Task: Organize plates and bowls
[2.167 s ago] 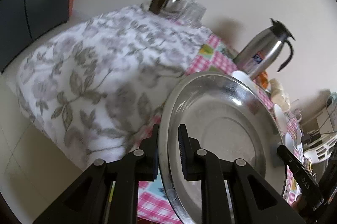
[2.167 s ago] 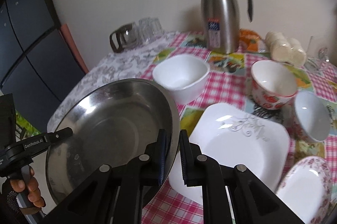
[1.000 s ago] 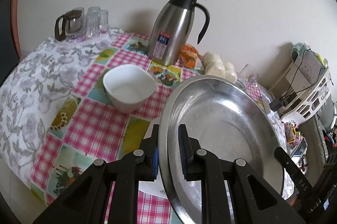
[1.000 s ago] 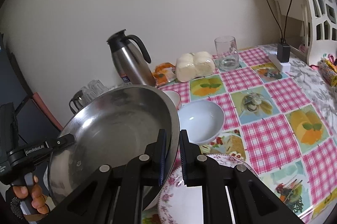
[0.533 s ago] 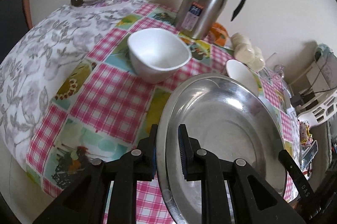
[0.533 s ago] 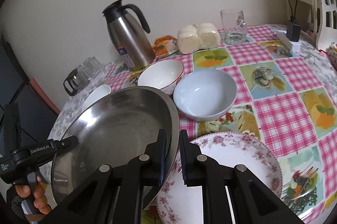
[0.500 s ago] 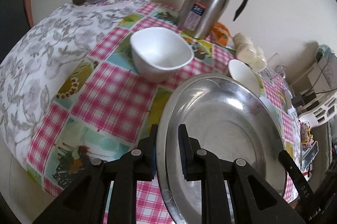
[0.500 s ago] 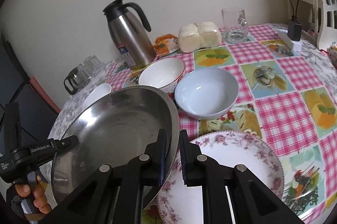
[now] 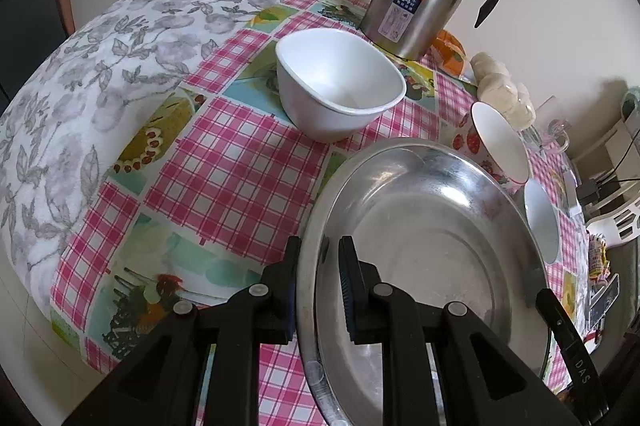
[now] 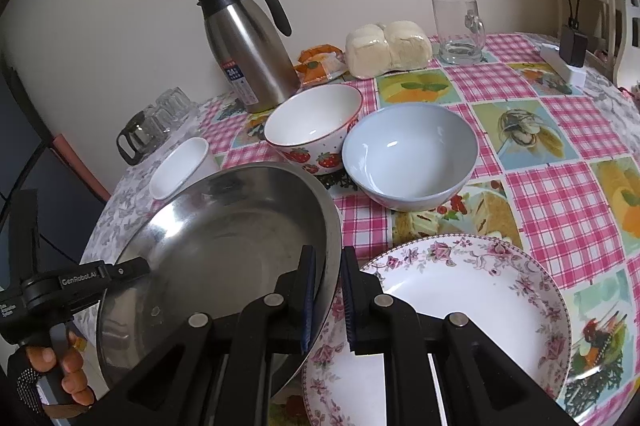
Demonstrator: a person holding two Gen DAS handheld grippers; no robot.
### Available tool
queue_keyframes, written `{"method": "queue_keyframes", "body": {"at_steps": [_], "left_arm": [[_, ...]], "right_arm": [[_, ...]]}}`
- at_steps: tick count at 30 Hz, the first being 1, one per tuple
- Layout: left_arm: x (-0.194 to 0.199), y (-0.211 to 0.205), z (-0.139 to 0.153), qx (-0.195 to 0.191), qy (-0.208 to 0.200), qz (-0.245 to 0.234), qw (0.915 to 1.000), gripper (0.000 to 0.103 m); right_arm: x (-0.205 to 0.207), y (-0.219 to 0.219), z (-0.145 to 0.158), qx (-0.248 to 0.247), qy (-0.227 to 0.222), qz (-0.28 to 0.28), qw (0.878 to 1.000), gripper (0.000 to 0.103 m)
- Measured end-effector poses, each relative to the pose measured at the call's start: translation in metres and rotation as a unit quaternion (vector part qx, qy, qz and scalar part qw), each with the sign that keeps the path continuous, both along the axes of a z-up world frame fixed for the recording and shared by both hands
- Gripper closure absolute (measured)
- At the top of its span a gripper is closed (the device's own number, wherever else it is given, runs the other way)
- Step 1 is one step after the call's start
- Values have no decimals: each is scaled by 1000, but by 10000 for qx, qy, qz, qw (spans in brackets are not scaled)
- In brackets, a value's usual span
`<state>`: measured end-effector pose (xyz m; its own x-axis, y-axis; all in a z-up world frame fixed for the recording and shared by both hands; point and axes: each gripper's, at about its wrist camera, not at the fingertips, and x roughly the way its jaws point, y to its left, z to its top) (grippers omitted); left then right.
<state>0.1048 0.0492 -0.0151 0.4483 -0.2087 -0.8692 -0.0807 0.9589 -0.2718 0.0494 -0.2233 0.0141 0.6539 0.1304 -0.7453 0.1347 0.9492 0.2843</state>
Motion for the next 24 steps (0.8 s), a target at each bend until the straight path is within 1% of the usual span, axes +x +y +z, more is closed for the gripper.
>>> {"method": "queue_keyframes", "body": {"at_steps": [7,11,13,19,21,24], "left_arm": [[6,-1,-10,-78,79,-5,9999,86],[9,-4,-14,-47,147,-32,9999,86],[10,-5,-19,-51,207,-39,9998,85],[12,-4,-20,-118,231,2,9997,84],[12,-3,-21,-157,270,12,9995,82],[13,-3,-20,-122,323,30,9994,80]], "right_arm": [[4,-1,-8,-52,71,-57,9999,90],[6,-2,-11,-77,84,-82,9999,90],[7,-3,-15,-105,147,-100,9998,90],[9,-2,-19,-102,169,-72,9998,89],[10,-2,-23,-65,274,-41,9996,87],[10,0,-21,-134,257,-34,9996,87]]}}
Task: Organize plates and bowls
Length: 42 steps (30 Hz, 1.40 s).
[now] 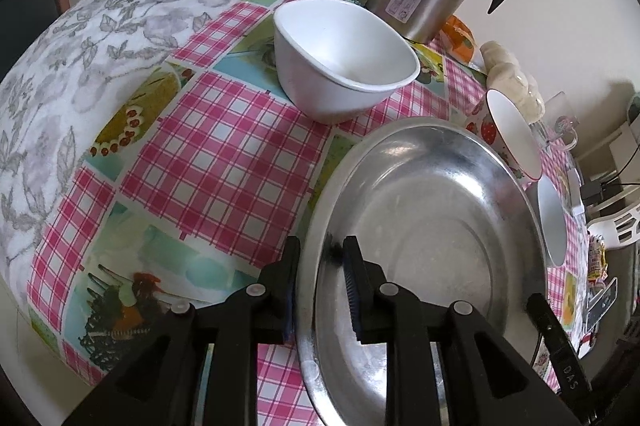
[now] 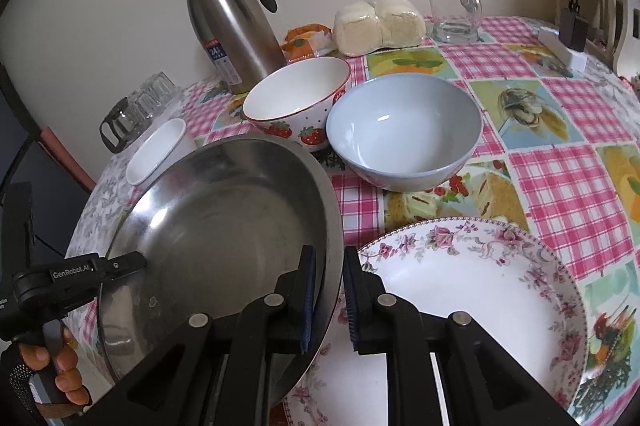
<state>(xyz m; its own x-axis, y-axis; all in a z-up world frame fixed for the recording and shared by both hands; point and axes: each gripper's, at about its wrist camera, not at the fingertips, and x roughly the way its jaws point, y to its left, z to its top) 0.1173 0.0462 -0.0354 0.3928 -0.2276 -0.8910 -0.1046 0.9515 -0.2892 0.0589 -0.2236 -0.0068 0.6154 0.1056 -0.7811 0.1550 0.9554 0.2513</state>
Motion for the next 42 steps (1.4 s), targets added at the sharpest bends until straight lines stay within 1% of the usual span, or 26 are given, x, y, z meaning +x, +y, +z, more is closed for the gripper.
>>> {"method": "queue_keyframes", "body": {"at_steps": [2,4,7,9,10,11,12,14,16,17,18,19,20,22,24,25,27,29,32,34,38,42], "left_arm": [[0,1,2,45,9,43,10000,70],[-2,4,5,53,5,89,9999,65],[-3,7,12,78,-72,142,9998,62],[-5,7,17,123,-127,149,9997,55],[-6,7,19,168,-144,148,9996,46],[-7,6,20,225,-151,142,9995,41],[-7,4,21,288,-136,132,9994,39],[-7,3,20,425,-47,103,9990,36],[-8,1,18,568,13,70,9984,35],[-8,0,17,606,29,57,9981,35],[-9,-1,17,628,41,40,9980,35],[-9,-1,18,653,39,24,9979,32],[-9,-2,18,689,25,4,9976,26],[-10,-4,21,752,-27,-33,9972,19],[-10,-6,24,833,-113,-73,9964,18],[-11,-7,26,871,-151,-86,9960,17],[-11,-8,30,898,-209,-95,9957,11],[-12,-9,32,901,-272,-90,9955,8],[-14,-10,36,947,-345,-61,9949,3],[-16,-12,40,1006,-431,-78,9940,3],[-20,-17,52,1071,-744,-147,9913,3],[-27,-25,67,1266,-1184,-174,9847,3]], "right_arm": [[0,0,4,-63,-31,13,10000,87],[-1,-2,7,-88,-42,-43,9999,87],[-4,-6,12,-102,-66,-104,9999,84],[-5,-6,17,-118,-112,-106,9998,82],[-5,-5,19,-148,-133,-93,9998,80],[-6,-3,21,-192,-148,-73,9997,73],[-6,0,23,-267,-157,-48,9995,61],[-6,6,26,-422,-167,21,9990,46],[-6,12,27,-554,-159,146,9982,45],[-5,14,27,-606,-143,200,9979,41],[-5,17,27,-662,-133,248,9974,35],[-5,20,27,-707,-140,278,9970,32],[-5,23,27,-750,-152,309,9966,28],[-4,26,27,-793,-155,377,9960,24],[-5,29,27,-818,-158,444,9955,13],[-6,30,27,-828,-178,459,9953,11],[-6,31,28,-842,-207,478,9951,4],[-7,31,30,-832,-232,482,9951,0],[-9,31,31,-834,-266,458,9951,0],[-10,30,33,-827,-308,439,9951,0],[-14,30,38,-841,-388,399,9949,0],[-20,26,45,-827,-477,333,9949,0]]}}
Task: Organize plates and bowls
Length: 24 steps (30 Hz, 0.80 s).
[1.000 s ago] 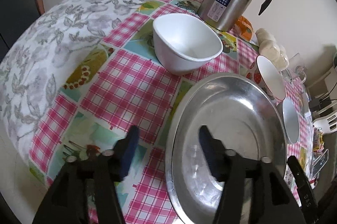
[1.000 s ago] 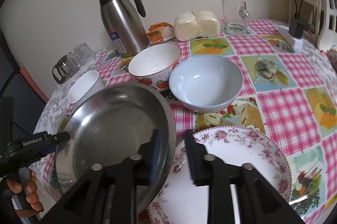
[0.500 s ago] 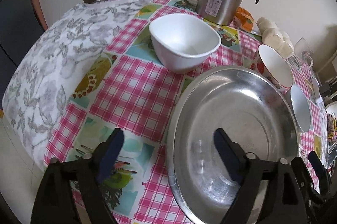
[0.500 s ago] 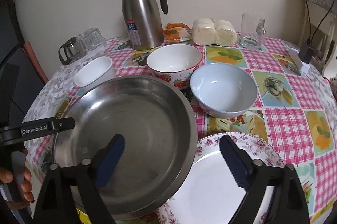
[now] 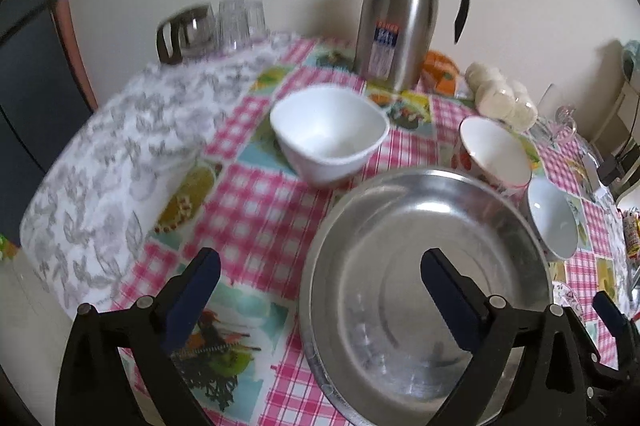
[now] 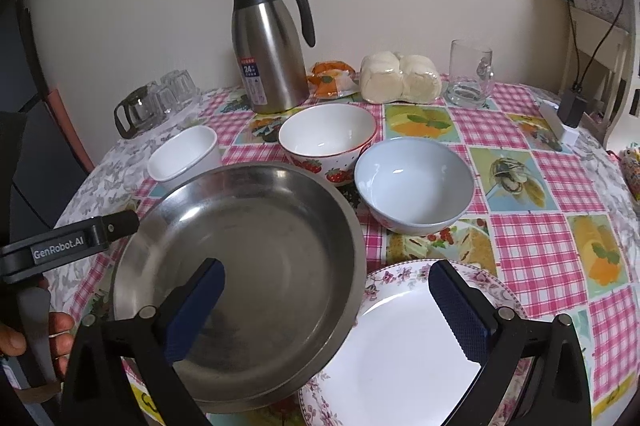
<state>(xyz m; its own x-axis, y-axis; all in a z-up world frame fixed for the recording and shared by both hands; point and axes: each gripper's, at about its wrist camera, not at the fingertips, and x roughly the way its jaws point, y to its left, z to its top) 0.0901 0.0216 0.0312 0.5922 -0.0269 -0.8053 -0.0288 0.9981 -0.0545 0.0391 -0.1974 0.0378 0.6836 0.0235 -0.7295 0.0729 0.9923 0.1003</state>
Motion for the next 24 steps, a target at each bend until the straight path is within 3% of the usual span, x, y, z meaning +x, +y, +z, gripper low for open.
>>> {"method": "queue_keyframes", "body": {"at_steps": [9,14,24], "left_arm": [[-18,-25,35,-434,-632,-276,9967,3],[-32,-45,52,-707,-936,-660,9909,3],[-60,-110,63,-890,-939,-1460,9808,3]], "right_arm": [[-19,-22,21,65,-233,-281,9993,0],[-34,-45,33,11,-346,-533,9980,0],[-77,-117,55,-290,-526,-1431,9879,0]]}}
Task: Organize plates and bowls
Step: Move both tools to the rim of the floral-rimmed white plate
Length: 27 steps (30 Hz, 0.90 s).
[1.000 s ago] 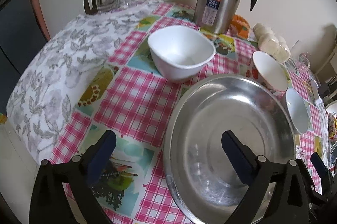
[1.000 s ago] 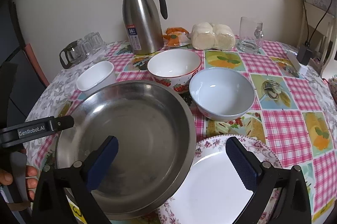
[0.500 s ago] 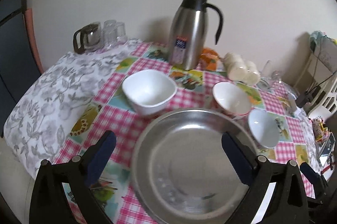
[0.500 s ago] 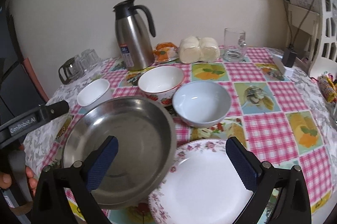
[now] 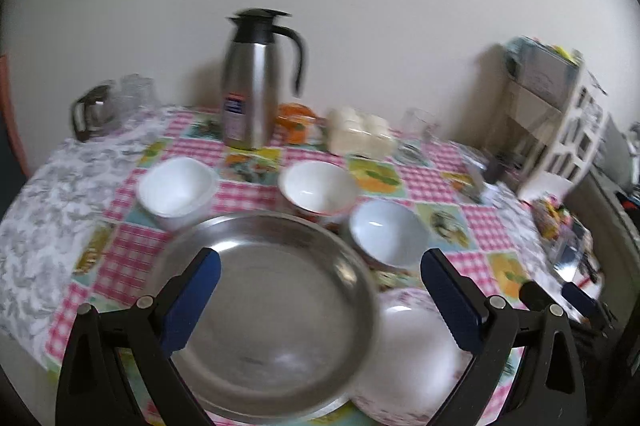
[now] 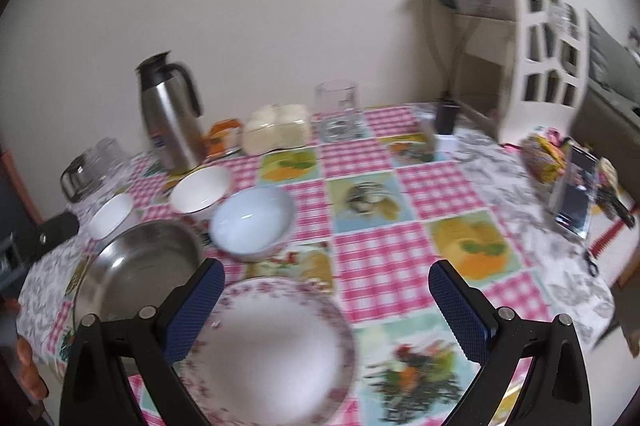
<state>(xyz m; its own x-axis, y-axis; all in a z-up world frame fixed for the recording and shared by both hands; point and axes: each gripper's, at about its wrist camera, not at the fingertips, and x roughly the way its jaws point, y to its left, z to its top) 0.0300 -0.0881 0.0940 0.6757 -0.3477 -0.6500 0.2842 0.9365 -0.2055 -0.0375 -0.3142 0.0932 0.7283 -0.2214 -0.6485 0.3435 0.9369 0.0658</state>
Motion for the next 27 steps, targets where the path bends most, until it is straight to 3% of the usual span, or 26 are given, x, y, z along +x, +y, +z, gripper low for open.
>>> {"method": "queue_keyframes", "body": {"at_steps": [8,20,27], "left_arm": [[-13,-46,-22,-53,810,-530,9953,3],[-37,-86,-66,271,1726,-840,9810,3],[-41,-86,-99,120,2400,-631,9686,4]], "right_arm": [[-24,-46,-10,245,116,-469,9985,0],[-18,-67,-52,914,655,-568,9920,1],[-8,-68,-79,1202,1044,-467,9861,13]]}}
